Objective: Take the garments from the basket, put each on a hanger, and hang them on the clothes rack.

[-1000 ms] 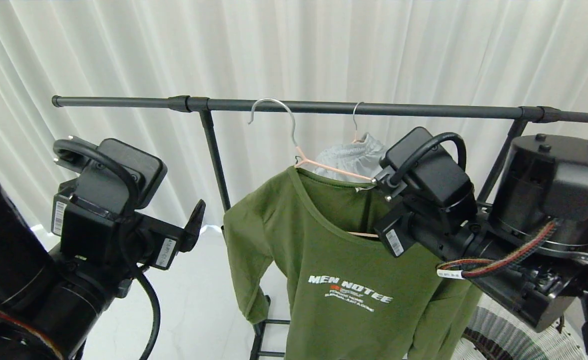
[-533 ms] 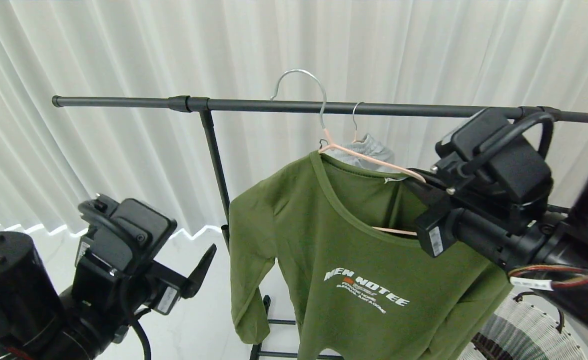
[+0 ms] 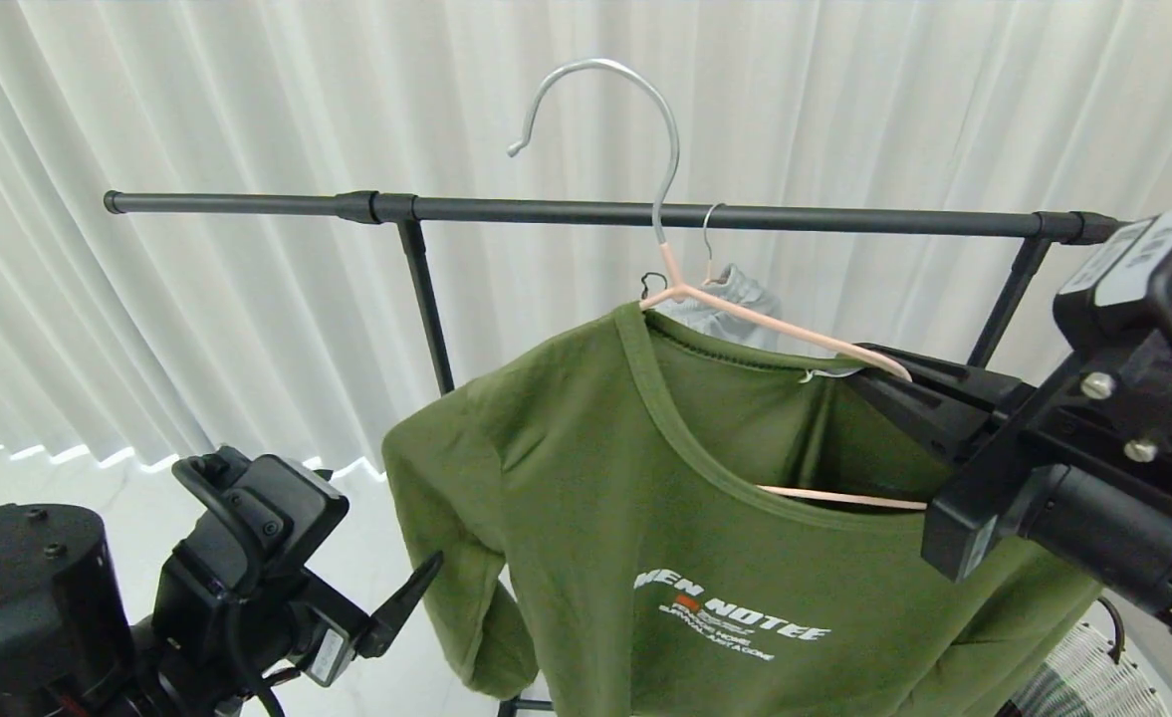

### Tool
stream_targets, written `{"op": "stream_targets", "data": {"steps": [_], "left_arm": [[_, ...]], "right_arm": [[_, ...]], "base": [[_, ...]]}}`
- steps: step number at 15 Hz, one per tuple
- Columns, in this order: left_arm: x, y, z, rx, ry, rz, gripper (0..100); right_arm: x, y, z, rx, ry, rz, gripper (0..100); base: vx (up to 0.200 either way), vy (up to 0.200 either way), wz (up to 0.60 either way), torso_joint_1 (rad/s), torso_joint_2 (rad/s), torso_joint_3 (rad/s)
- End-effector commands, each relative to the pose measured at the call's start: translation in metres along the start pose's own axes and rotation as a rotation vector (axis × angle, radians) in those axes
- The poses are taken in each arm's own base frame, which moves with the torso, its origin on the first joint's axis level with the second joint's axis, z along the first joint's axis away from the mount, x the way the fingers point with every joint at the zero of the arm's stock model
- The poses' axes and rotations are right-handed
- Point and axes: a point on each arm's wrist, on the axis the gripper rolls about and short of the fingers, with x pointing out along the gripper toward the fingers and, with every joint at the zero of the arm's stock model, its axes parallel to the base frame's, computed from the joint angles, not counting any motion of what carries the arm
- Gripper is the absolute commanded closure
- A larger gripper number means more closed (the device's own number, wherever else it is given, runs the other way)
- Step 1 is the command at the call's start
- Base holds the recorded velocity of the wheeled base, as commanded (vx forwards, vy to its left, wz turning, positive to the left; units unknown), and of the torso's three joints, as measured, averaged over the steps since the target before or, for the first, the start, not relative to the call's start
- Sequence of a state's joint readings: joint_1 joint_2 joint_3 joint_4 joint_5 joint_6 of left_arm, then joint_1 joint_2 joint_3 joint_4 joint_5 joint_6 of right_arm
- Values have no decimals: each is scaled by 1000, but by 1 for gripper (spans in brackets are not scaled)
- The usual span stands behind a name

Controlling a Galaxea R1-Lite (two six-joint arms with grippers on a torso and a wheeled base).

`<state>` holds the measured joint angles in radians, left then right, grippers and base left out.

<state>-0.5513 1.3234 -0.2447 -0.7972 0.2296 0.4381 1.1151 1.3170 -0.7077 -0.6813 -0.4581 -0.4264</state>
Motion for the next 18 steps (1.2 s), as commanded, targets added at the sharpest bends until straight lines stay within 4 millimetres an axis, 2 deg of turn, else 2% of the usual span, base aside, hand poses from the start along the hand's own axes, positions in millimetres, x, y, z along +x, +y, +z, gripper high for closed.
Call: {"op": "stream_targets", "data": {"steps": [1,5,8,10,15,16,18], "left_arm": [[1,0,-1,-2,9,0,100],[-2,-1,-9,1,35,1,100],[-2,6,-17,-12,73,47,100],[-6,19,-29,-29,126,128,100],[-15,18,-38,-6,150,135,100],[-15,18,-37,0,147,134,0],[-17,19,-34,-2,126,140,0]], "right_arm": [[-2,1,3,4,-11,9,100],[-2,1,3,5,-12,7,100],[-3,0,2,3,-7,3,100],[-1,-4,0,3,-1,-15,100],[0,-9,0,5,3,-40,100],[0,-9,0,4,3,-40,100],[1,-9,0,5,3,-41,100]], "base": [[0,0,0,0,0,0],[0,0,0,0,0,0],[0,0,0,0,0,0],[0,0,0,0,0,0],[0,0,0,0,0,0],[0,0,0,0,0,0],[0,0,0,0,0,0]]}}
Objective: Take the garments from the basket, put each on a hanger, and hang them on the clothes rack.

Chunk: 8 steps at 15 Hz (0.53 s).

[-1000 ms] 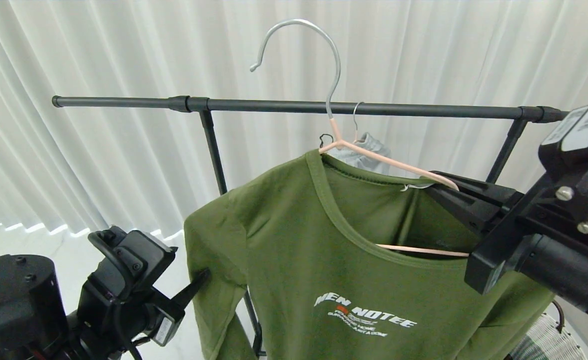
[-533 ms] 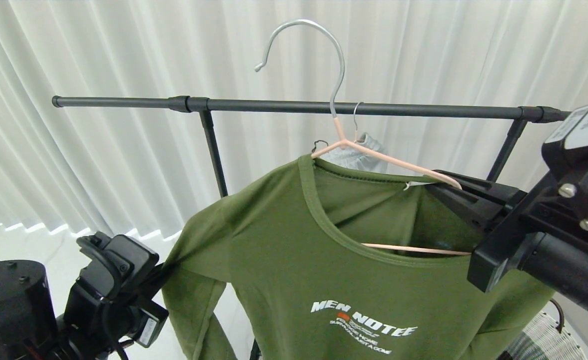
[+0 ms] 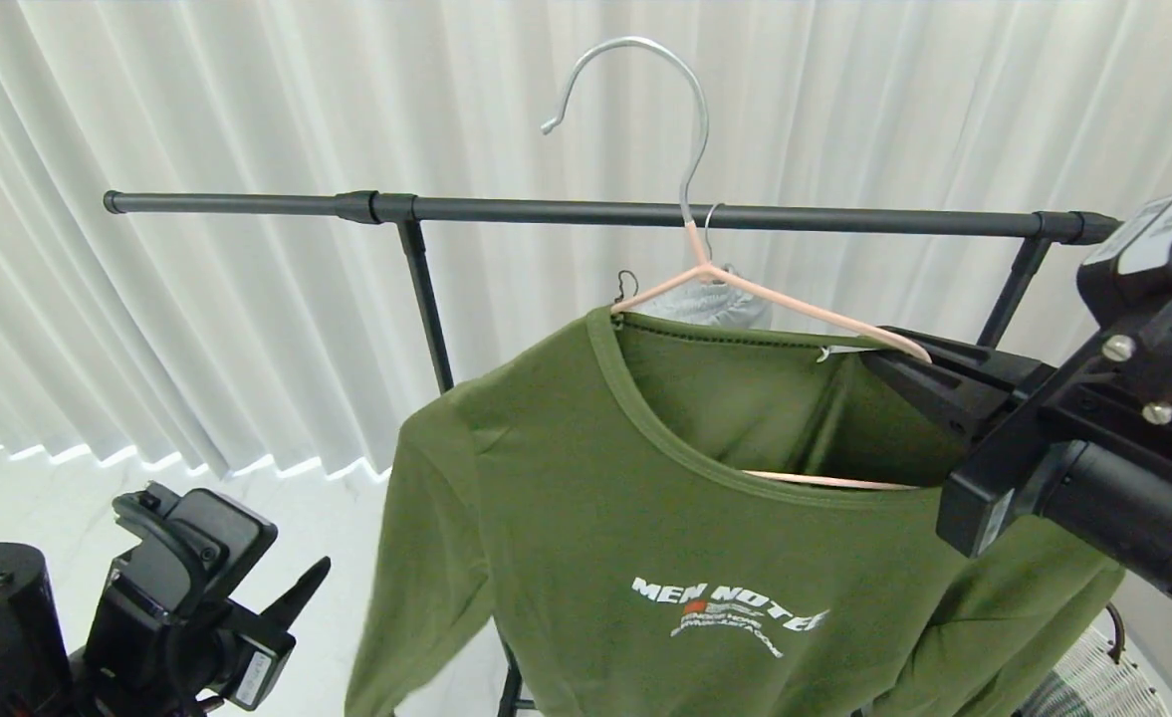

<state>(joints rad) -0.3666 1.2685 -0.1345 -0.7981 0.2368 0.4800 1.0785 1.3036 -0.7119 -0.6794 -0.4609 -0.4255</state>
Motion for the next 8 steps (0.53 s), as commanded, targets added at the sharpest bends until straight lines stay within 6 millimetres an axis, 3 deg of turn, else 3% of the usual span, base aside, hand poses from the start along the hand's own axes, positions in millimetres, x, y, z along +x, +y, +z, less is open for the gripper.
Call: {"op": "stream_targets", "data": {"steps": [1,5,8], "left_arm": [[-3,1,1,-4,-17,7,0],[-13,3,3,-7,-62,13,0],[-15,3,3,18,-72,14,0]], "right_arm": [[1,0,-1,0,2,-2,100],[-2,-20,-14,-23,65,-108,100],[-31,-43,-30,-47,157,-222,100]], "base": [[0,0,0,0,0,0],[0,0,0,0,0,0],[0,0,0,0,0,0]]}}
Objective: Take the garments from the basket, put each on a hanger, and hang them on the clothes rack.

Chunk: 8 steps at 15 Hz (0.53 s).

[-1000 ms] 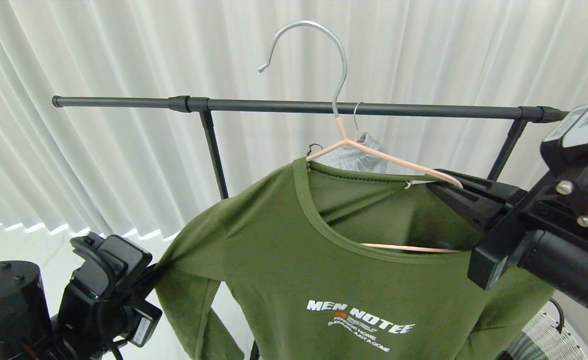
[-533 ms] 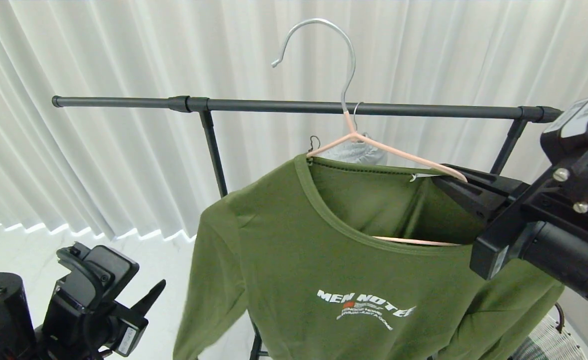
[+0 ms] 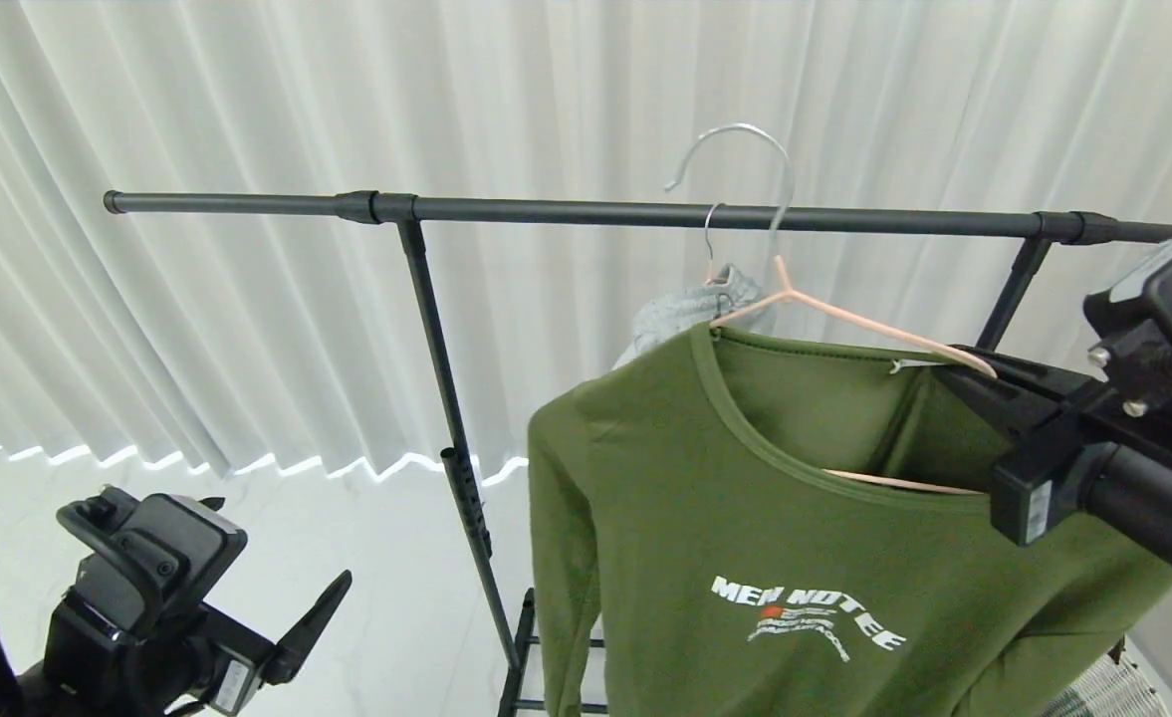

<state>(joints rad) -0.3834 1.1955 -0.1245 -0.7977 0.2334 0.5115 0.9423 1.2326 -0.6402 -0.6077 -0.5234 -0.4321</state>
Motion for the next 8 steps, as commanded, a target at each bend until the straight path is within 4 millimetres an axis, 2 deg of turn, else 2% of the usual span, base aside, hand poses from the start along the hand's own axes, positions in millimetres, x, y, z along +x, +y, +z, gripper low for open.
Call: {"op": "stream_targets", "data": {"steps": [1,4,5,8], "left_arm": [[-2,0,-1,14,-3,1,0],[-1,0,-1,30,1,3,0],[0,0,0,31,1,3,0],[-1,0,-1,43,2,2,0]], "right_arm": [[-29,-30,-16,-8,60,-103,100],[-66,-61,-35,-40,195,-231,100],[-85,-70,-41,-42,237,-293,100],[-117,-79,-51,-42,306,-401,100]], "base": [[0,0,0,0,0,0],[0,0,0,0,0,0],[0,0,0,0,0,0],[0,0,0,0,0,0]]}}
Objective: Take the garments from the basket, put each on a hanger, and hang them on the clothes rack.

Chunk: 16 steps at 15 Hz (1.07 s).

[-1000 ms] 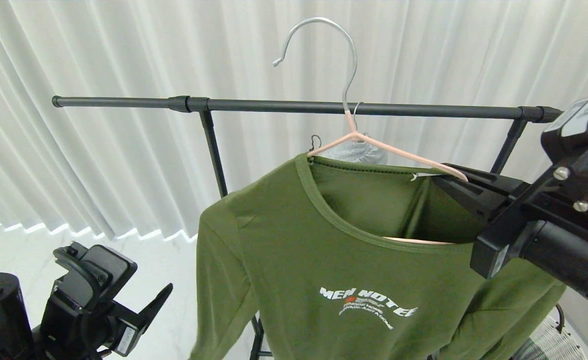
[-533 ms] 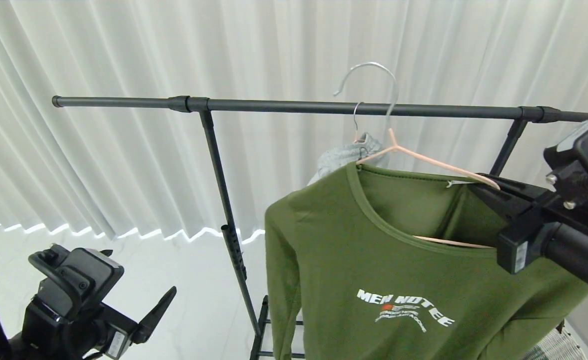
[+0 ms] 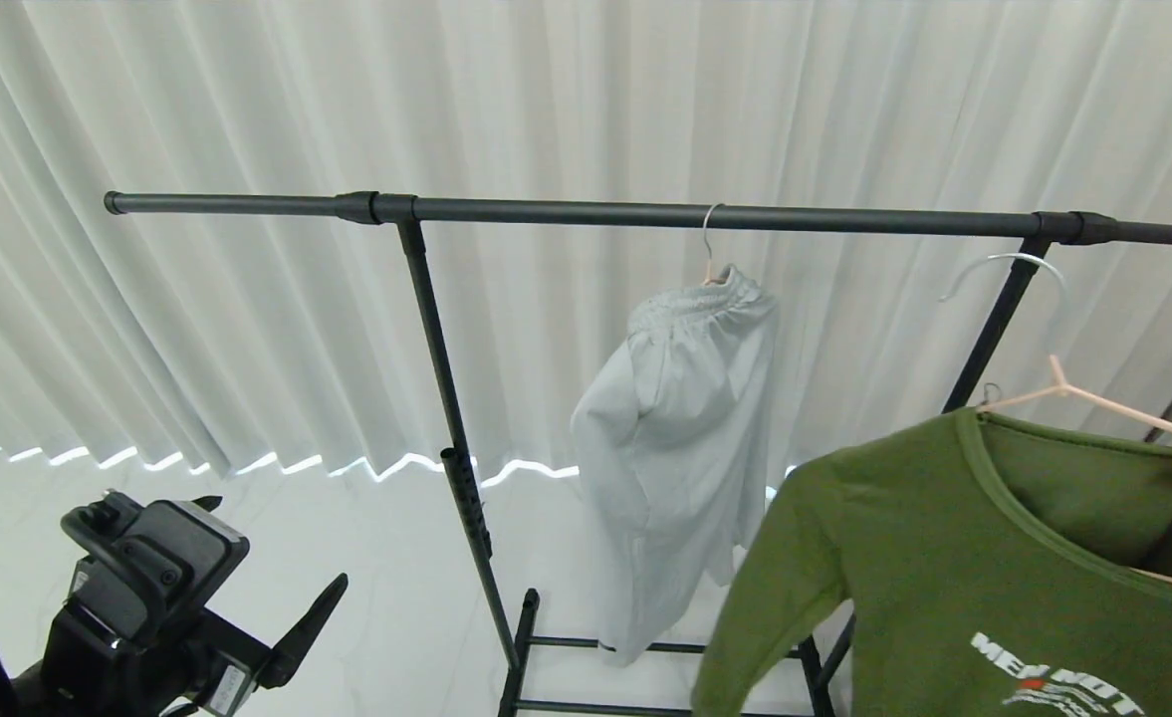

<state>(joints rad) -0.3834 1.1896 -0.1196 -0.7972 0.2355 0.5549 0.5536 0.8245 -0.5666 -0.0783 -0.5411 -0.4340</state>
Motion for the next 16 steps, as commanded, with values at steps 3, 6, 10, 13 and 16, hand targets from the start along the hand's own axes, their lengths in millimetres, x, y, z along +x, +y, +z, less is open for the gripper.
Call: {"op": "stream_targets", "data": {"steps": [3,6,10,13,16], "left_arm": [[0,0,0,31,-3,1,0],[0,1,2,53,-12,7,0],[2,5,10,46,-36,21,0],[2,6,11,45,-41,24,0],[1,6,11,45,-43,24,0]], "right_arm": [[-29,-25,-15,71,38,-226,100],[-21,-32,-14,97,90,-353,100],[7,-40,1,154,62,-443,100],[23,-42,8,155,64,-442,100],[30,-41,9,153,67,-437,100]], "base": [[0,0,0,0,0,0],[0,0,0,0,0,0],[0,0,0,0,0,0],[0,0,0,0,0,0],[200,0,0,-2,2,2]]}}
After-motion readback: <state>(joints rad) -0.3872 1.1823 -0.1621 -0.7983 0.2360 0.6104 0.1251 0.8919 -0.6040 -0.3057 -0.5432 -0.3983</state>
